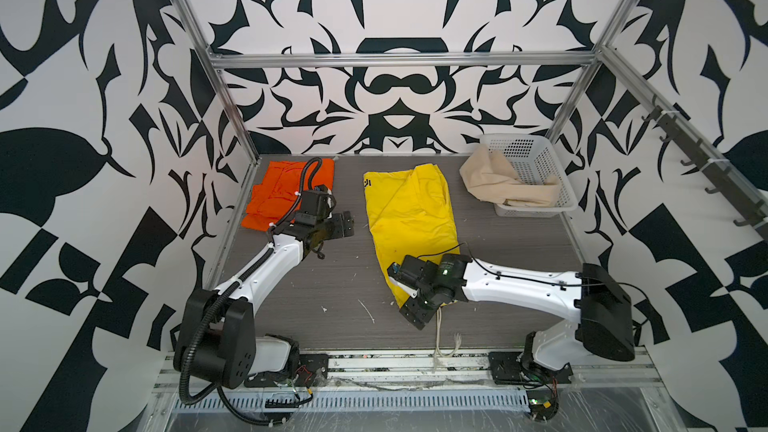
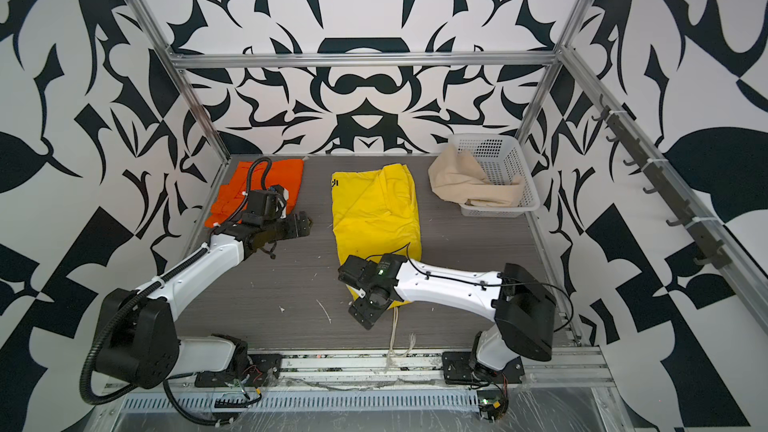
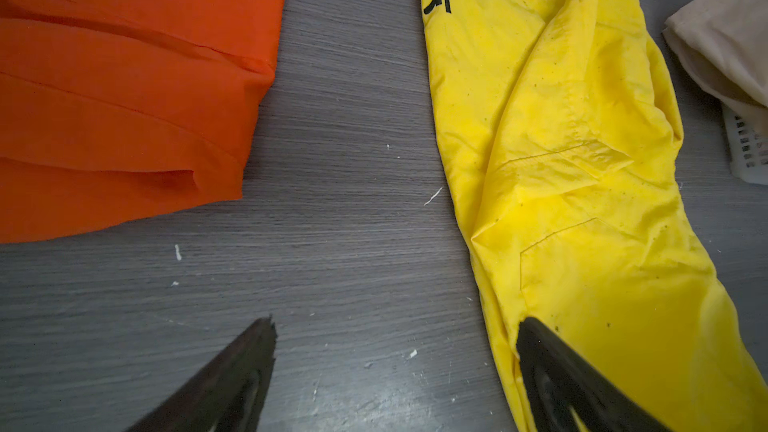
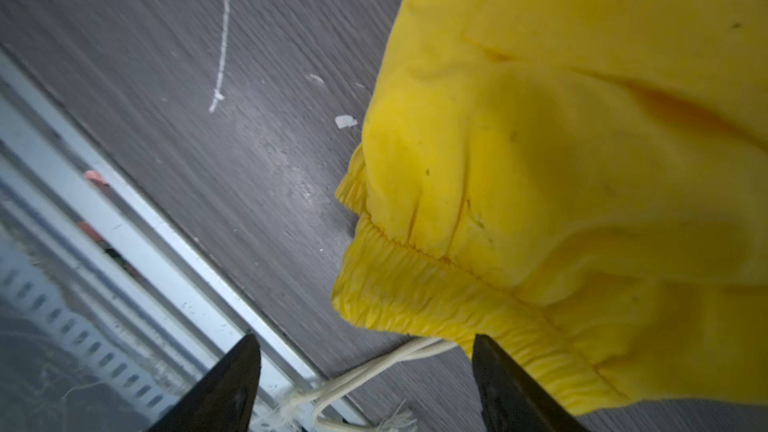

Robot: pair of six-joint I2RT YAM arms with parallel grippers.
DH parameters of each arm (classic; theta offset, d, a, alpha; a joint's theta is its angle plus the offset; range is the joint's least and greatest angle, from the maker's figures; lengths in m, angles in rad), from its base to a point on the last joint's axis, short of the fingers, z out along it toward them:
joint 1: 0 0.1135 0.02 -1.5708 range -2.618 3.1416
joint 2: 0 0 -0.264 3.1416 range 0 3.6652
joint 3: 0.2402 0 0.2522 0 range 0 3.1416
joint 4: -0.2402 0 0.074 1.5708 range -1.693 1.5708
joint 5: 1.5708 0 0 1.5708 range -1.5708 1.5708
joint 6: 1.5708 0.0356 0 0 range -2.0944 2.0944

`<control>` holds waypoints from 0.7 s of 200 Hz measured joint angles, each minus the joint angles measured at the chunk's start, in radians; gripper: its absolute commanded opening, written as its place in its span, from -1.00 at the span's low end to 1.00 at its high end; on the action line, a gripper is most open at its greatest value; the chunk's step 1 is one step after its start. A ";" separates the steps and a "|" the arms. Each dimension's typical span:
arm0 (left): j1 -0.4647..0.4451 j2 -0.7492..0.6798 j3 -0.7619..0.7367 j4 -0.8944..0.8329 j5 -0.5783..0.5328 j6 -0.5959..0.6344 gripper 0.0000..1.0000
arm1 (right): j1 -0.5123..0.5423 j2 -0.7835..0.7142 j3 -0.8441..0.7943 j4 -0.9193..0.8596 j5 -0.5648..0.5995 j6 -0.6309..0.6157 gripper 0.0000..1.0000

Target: Fold and stack the shorts

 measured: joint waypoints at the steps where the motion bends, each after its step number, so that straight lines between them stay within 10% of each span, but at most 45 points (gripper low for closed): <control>1: 0.000 0.000 0.000 0.000 0.000 0.000 0.89 | 0.000 0.003 -0.003 0.003 0.002 0.001 0.66; 60: 0.000 -0.005 -0.001 0.012 0.013 -0.019 0.89 | -0.001 0.087 -0.056 0.092 0.050 0.051 0.22; 97: 0.000 -0.005 -0.001 0.017 0.023 -0.023 0.88 | -0.005 0.079 -0.068 0.112 0.124 0.059 -0.74; 140: 0.000 -0.008 -0.001 0.027 0.052 -0.001 0.86 | -0.087 -0.151 -0.068 0.123 0.183 0.043 -1.00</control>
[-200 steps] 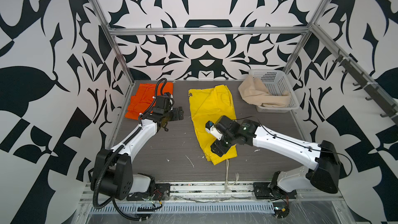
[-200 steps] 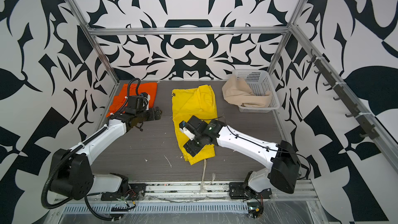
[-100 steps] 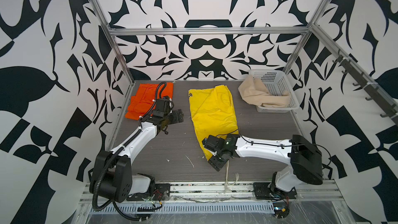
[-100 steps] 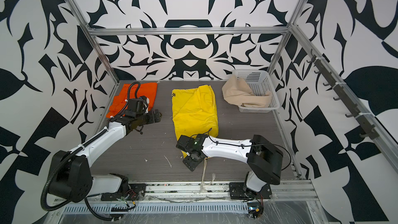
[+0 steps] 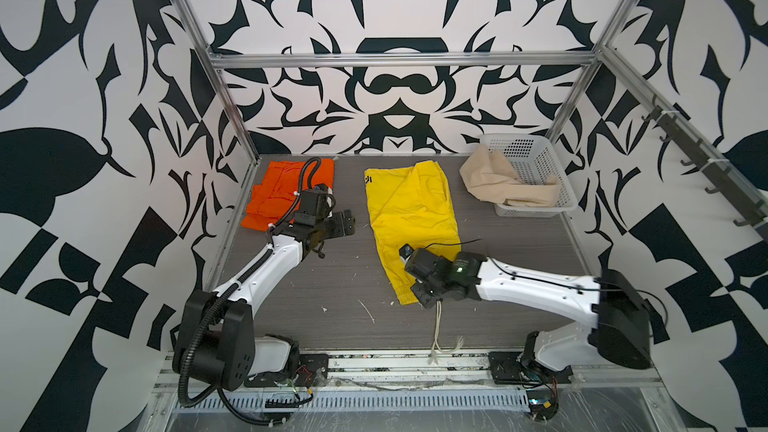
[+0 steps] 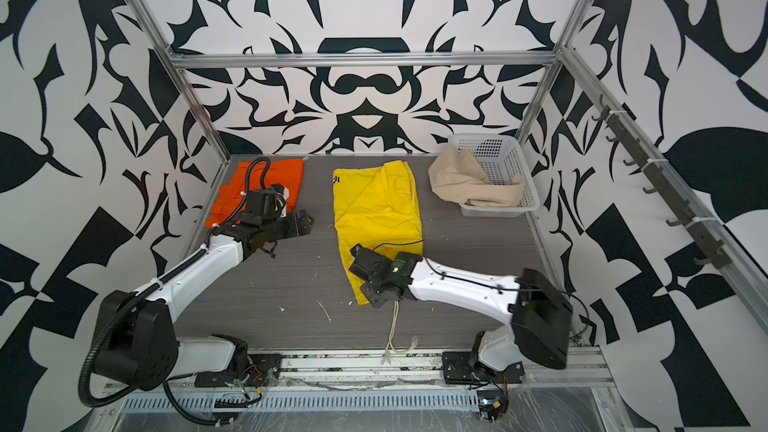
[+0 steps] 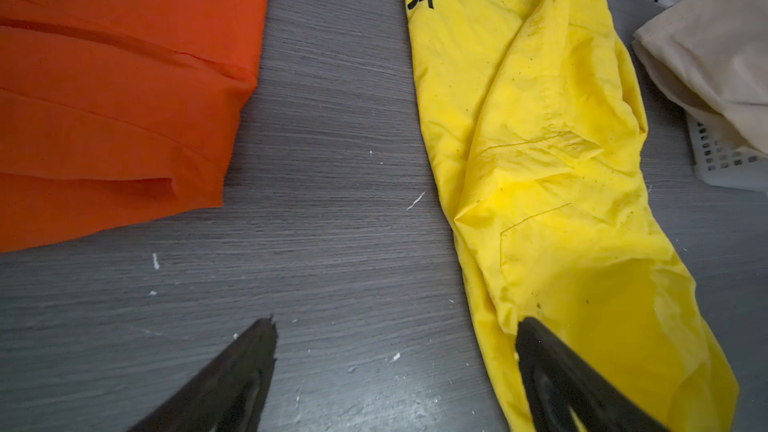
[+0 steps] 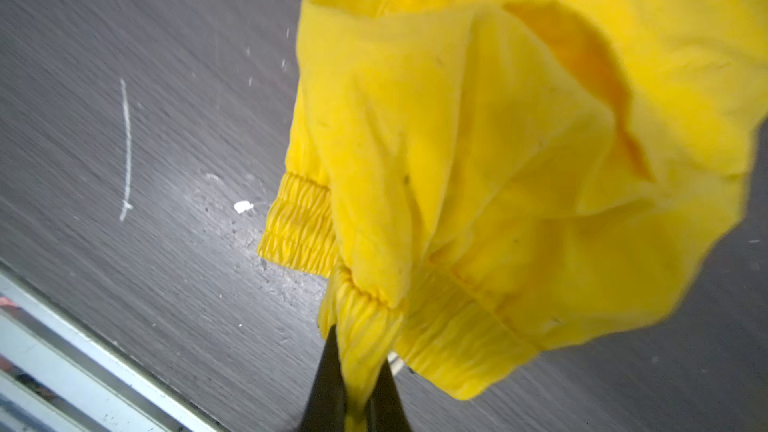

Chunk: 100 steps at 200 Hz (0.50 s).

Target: Fold and stack the shorts

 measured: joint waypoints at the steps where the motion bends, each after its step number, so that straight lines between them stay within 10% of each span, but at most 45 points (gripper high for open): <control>1: 0.000 0.000 0.000 0.000 0.001 0.002 0.86 | -0.004 -0.006 0.000 0.000 0.000 0.000 -1.00; 53: -0.031 -0.015 0.000 0.035 0.194 0.201 0.77 | -0.411 -0.383 -0.090 0.071 -0.150 0.079 -1.00; 100: -0.296 0.006 0.027 -0.052 0.346 0.608 0.77 | -0.837 -0.494 -0.384 0.090 -0.313 0.296 -1.00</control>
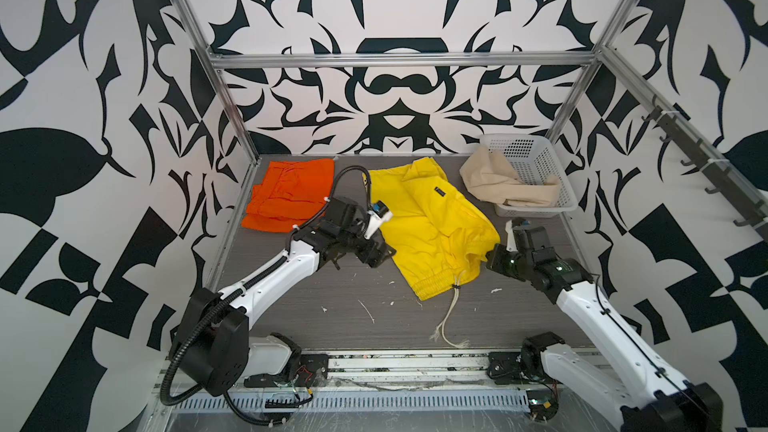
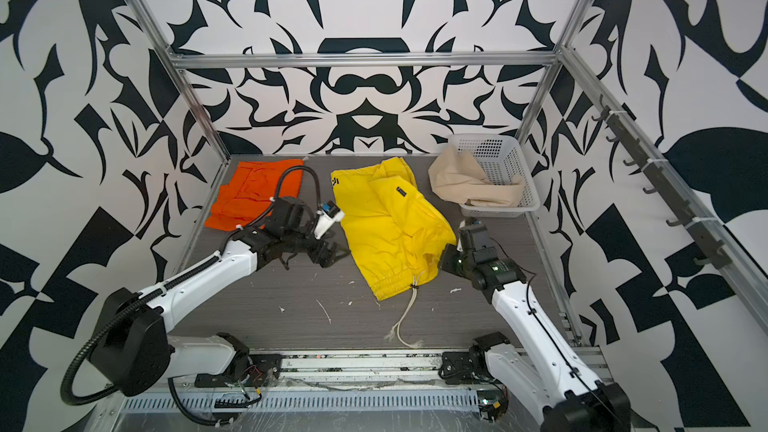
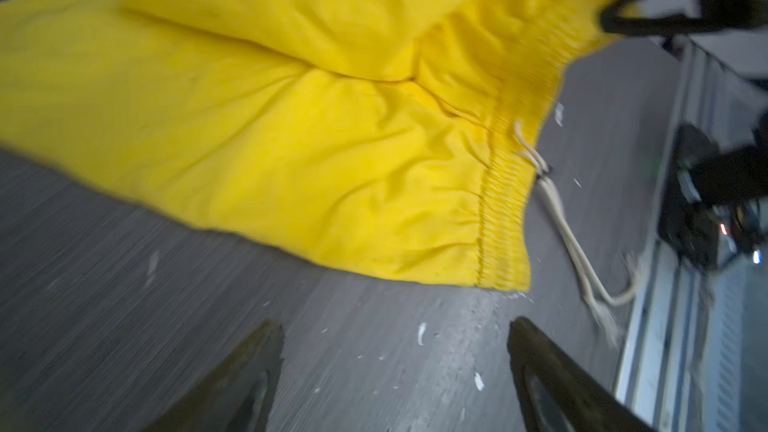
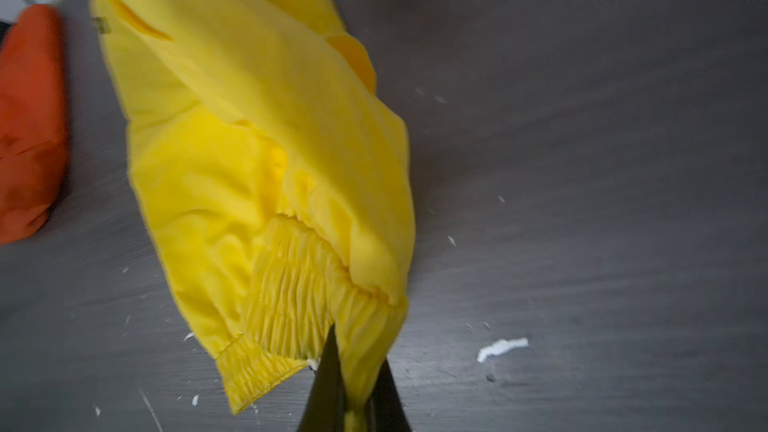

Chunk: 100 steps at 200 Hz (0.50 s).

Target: Fold and stack the shorts

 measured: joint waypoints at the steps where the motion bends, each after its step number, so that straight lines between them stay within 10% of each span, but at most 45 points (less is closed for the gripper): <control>1: -0.005 0.002 0.002 -0.003 0.000 0.008 0.77 | -0.004 0.002 -0.005 0.002 -0.003 0.003 -1.00; 43: -0.237 0.162 0.082 -0.101 -0.027 0.329 0.74 | -0.079 0.073 -0.129 0.052 -0.133 0.111 -1.00; 100: -0.313 0.378 0.158 -0.098 -0.083 0.560 0.60 | -0.084 0.070 -0.129 0.085 -0.153 0.127 -1.00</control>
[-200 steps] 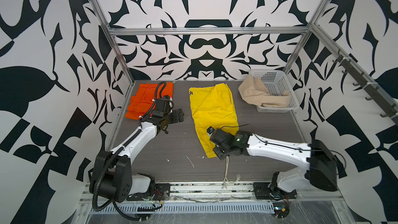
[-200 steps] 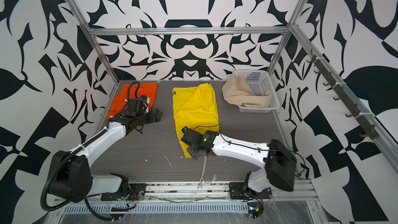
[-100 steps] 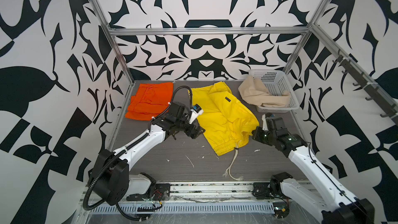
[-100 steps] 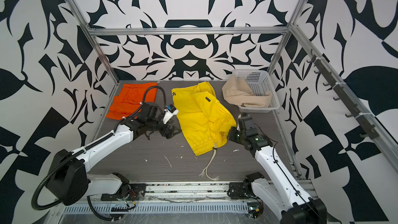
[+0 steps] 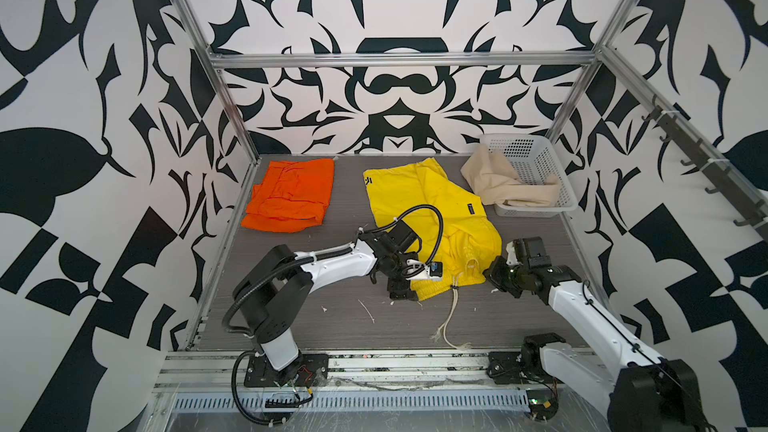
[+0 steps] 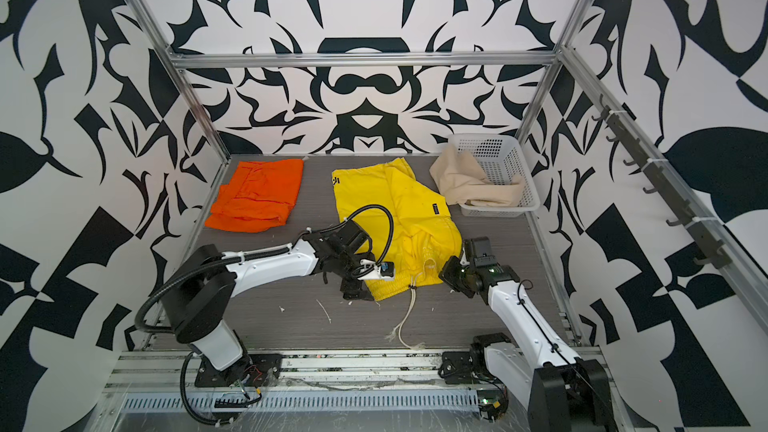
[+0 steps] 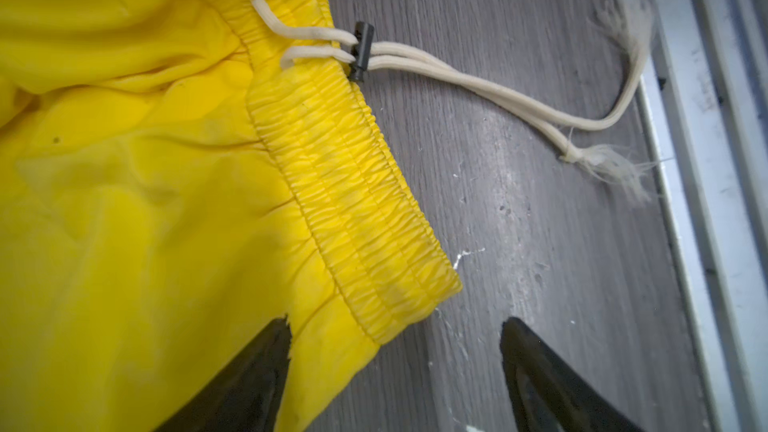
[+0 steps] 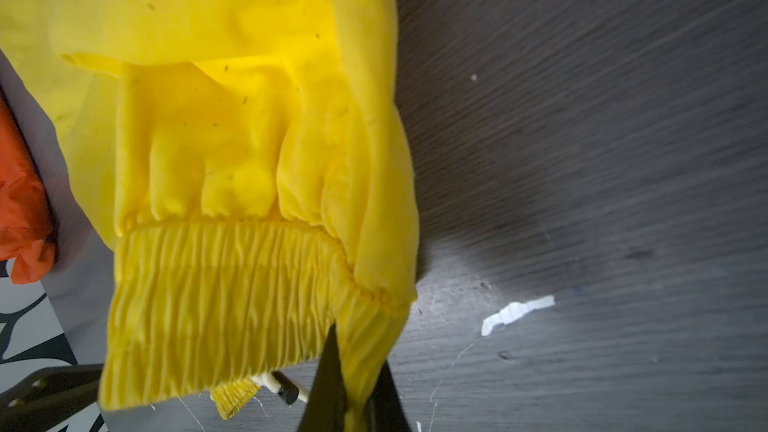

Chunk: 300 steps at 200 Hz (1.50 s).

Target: Fold and stack the shorts

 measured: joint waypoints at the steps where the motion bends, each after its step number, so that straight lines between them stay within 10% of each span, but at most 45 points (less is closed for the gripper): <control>1: 0.000 0.002 0.001 0.000 -0.001 0.002 0.60 | 0.000 0.000 0.000 0.000 0.000 0.000 -1.00; 58: -0.033 0.123 0.018 0.066 -0.084 0.065 0.48 | 0.000 -0.016 0.009 -0.008 -0.001 -0.004 -1.00; 119: -0.056 0.105 0.007 0.128 -0.120 -0.012 -0.51 | -0.002 -0.016 0.071 -0.024 -0.002 -0.029 -1.00; 244: -0.076 -0.544 -0.221 -0.010 -0.273 -0.414 -0.51 | 0.224 0.624 0.782 0.161 -0.105 -0.110 -1.00; 300: -0.126 -0.234 -0.101 0.102 -0.317 -0.558 -0.43 | 0.107 0.601 0.754 0.168 -0.091 -0.143 0.26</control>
